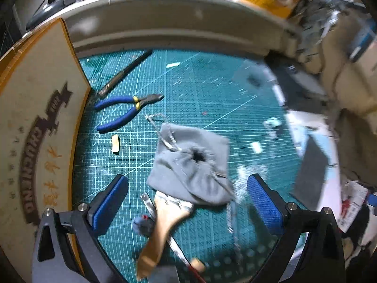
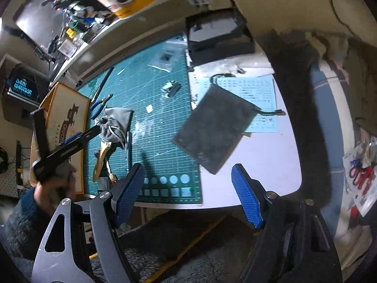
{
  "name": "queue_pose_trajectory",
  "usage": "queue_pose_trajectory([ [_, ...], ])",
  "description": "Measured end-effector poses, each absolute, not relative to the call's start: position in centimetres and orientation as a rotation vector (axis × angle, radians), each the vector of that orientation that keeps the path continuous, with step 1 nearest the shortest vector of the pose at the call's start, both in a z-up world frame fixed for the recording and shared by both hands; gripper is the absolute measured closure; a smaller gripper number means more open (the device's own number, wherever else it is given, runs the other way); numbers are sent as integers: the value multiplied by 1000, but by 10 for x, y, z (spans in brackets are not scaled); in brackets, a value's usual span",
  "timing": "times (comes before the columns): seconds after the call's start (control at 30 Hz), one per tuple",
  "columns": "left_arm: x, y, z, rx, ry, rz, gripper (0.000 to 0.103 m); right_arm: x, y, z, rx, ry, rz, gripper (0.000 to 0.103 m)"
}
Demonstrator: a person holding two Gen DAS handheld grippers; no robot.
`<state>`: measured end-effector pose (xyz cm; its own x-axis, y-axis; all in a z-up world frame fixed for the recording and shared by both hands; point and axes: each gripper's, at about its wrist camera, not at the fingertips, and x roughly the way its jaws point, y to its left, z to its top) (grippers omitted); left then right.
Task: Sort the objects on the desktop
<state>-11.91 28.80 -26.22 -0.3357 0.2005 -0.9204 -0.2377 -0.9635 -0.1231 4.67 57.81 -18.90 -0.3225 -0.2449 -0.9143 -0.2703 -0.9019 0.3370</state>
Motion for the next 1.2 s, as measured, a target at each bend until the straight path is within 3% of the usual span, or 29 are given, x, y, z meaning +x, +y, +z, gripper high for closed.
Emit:
queue_pose_trajectory([
  [0.07,-124,290,-272,-1658,69,2365,14,47,591,-198,-1837,712,2426,29],
  [0.13,-128,292,-278,-1690,78,2356,34,48,601,-206,-1851,728,2412,29],
  [0.2,-131,294,-282,-1718,71,2333,42,48,610,-214,-1862,746,2400,29],
  [0.33,-128,296,-280,-1726,82,2318,67,45,626,-230,-1868,787,2377,29],
  [0.43,-124,295,-272,-1703,62,2310,76,39,629,-243,-1883,774,2362,29],
  [0.77,-101,290,-229,-1577,2,2298,77,-5,614,-280,-1882,649,2396,29],
  [1.03,-87,286,-222,-1612,142,2329,77,-30,597,-294,-1832,471,2432,29],
  [1.13,-83,282,-222,-1614,166,2328,77,-35,587,-300,-1851,405,2437,46],
  [1.2,-82,280,-222,-1624,163,2323,77,-38,580,-306,-1872,374,2434,47],
])
